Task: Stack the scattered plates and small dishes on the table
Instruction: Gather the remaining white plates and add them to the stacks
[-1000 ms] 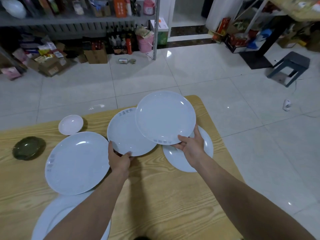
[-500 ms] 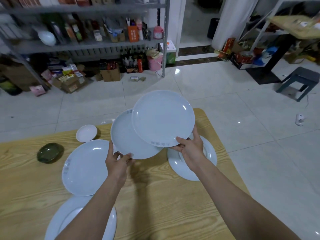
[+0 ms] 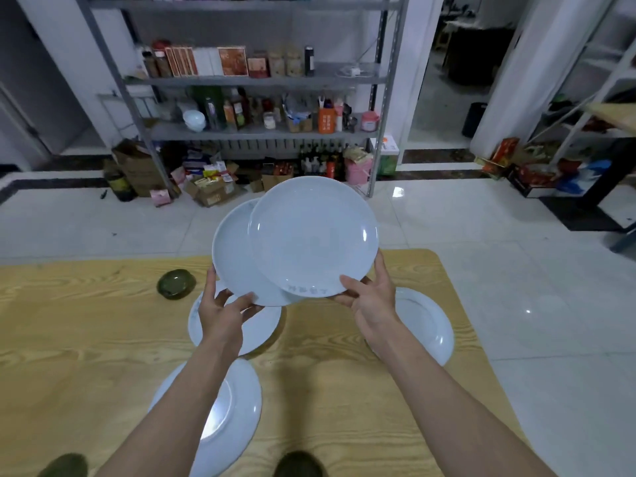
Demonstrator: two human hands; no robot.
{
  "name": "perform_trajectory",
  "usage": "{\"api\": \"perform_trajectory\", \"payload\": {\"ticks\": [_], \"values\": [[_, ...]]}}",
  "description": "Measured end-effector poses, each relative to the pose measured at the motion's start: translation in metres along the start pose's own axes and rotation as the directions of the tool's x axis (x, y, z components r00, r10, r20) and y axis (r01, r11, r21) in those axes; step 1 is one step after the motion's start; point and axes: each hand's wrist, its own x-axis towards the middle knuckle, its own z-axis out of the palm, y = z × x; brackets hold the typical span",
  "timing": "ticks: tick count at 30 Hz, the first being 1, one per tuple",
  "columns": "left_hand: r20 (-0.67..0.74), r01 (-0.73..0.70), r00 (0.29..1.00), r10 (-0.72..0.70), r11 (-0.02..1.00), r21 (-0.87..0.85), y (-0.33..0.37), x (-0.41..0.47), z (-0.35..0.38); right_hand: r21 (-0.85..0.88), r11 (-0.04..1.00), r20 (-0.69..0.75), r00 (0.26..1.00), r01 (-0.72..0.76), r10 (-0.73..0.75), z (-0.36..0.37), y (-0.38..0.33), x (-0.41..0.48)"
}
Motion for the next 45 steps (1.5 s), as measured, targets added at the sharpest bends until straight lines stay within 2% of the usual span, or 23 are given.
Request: {"api": "perform_trajectory", "payload": {"ticks": [7,10,16,24,36,45], "values": [[-0.037,-0.116,0.993,0.115,0.993,-0.029,0.042,-0.031,-0.078,0.023,1.000,0.048,0.999,0.008,-0.010,0.059,0.016,-0.054],[-0.074,-0.116,0.991,0.109,0.989,-0.097,0.063,-0.050,-0.131,0.032,0.999,0.071,0.997,0.009,-0.011,0.092,0.034,-0.087],[-0.138,-0.125,0.984,0.110,0.986,-0.108,0.097,-0.091,-0.246,0.058,0.998,0.093,0.995,-0.030,0.025,0.164,0.088,-0.158],[-0.277,-0.143,0.956,0.101,0.980,-0.136,0.135,-0.115,-0.376,0.040,0.992,0.207,0.972,-0.119,0.108,0.262,0.158,-0.215],[-0.442,-0.250,0.884,0.155,0.954,-0.167,0.197,-0.031,-0.526,-0.019,0.981,0.353,0.917,-0.192,0.186,0.442,0.234,-0.183],[-0.477,-0.197,0.873,0.098,0.967,-0.163,0.246,0.048,-0.615,-0.027,0.973,0.381,0.898,-0.228,0.221,0.560,0.271,-0.145]]}}
